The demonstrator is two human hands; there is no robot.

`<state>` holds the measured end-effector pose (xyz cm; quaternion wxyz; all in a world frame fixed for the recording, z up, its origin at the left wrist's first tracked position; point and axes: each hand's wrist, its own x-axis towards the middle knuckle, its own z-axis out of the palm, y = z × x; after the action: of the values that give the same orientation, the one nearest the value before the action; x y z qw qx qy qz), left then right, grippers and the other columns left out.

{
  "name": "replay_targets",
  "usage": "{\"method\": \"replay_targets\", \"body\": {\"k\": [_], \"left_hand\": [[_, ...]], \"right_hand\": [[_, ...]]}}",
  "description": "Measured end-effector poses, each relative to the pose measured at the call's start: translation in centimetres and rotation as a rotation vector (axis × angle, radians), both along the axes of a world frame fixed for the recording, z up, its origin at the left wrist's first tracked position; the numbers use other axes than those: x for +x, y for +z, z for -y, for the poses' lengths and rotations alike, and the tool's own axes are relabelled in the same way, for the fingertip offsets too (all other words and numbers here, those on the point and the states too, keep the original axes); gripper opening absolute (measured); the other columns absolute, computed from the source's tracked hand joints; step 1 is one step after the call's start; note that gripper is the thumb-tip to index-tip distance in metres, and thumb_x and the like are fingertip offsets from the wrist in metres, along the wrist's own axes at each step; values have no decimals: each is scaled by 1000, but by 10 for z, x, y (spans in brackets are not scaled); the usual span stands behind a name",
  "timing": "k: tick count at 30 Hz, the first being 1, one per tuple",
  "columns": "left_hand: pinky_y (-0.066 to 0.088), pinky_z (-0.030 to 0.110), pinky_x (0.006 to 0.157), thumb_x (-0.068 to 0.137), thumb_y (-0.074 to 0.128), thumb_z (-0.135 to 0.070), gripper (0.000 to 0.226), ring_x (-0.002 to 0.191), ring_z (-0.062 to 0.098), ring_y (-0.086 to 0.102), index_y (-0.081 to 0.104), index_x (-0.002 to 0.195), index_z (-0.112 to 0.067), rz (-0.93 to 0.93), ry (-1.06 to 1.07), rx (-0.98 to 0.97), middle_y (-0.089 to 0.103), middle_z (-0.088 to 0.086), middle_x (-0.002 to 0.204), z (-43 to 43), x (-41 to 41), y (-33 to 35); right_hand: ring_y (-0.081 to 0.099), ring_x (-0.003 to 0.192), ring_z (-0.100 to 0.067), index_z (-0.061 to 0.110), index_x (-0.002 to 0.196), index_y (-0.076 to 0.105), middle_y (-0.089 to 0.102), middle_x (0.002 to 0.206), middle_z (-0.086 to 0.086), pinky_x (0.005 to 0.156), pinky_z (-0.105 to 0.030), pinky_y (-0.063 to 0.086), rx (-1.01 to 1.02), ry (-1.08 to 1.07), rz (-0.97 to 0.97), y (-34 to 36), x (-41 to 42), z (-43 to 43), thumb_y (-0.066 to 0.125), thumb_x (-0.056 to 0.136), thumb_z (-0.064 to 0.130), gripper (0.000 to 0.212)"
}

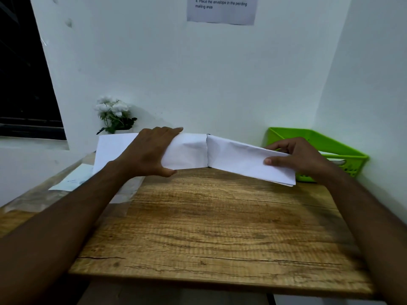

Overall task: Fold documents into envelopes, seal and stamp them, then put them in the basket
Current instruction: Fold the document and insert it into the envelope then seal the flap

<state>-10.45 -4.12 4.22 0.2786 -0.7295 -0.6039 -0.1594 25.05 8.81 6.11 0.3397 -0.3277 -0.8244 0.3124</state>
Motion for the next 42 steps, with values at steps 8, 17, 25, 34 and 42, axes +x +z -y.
{"method": "replay_targets", "body": {"k": [8, 17, 25, 34, 42], "left_hand": [[34, 40, 94, 58, 61, -67, 105, 117, 23, 46, 31, 145, -16, -60, -27, -30, 49, 5, 135, 0, 9, -4], [31, 40, 99, 61, 67, -67, 107, 121, 21, 40, 26, 147, -18, -84, -51, -43, 45, 5, 139, 0, 18, -4], [32, 40, 99, 62, 64, -67, 106, 121, 21, 41, 26, 147, -18, -63, -69, -39, 45, 4, 139, -1, 26, -7], [34, 40, 97, 60, 58, -70, 107, 119, 22, 46, 29, 146, -15, 19, -23, -12, 47, 4, 138, 0, 15, -4], [34, 41, 97, 60, 58, -72, 108, 120, 22, 46, 28, 147, -15, 43, -13, -8, 46, 4, 139, 1, 15, -4]], "right_hand": [[69, 71, -7, 15, 96, 77, 77, 86, 2, 57, -16, 51, -58, 50, 42, -3, 1, -1, 81, 74, 9, 24], [70, 75, 0, 26, 94, 75, 76, 87, 13, 61, -12, 50, -8, 55, 60, -6, -5, 0, 84, 72, 14, 26], [68, 78, -4, 27, 108, 69, 74, 90, 0, 62, -14, 49, 53, -67, -12, -13, -18, -1, 87, 67, 29, 45], [66, 81, -14, 21, 128, 48, 66, 101, -3, 68, -33, 55, -399, -72, -166, -10, -11, -3, 68, 87, 39, 49], [64, 54, -11, 10, 101, 60, 70, 78, -5, 53, -25, 57, -450, -90, -322, -6, -9, -2, 71, 83, 3, 22]]}}
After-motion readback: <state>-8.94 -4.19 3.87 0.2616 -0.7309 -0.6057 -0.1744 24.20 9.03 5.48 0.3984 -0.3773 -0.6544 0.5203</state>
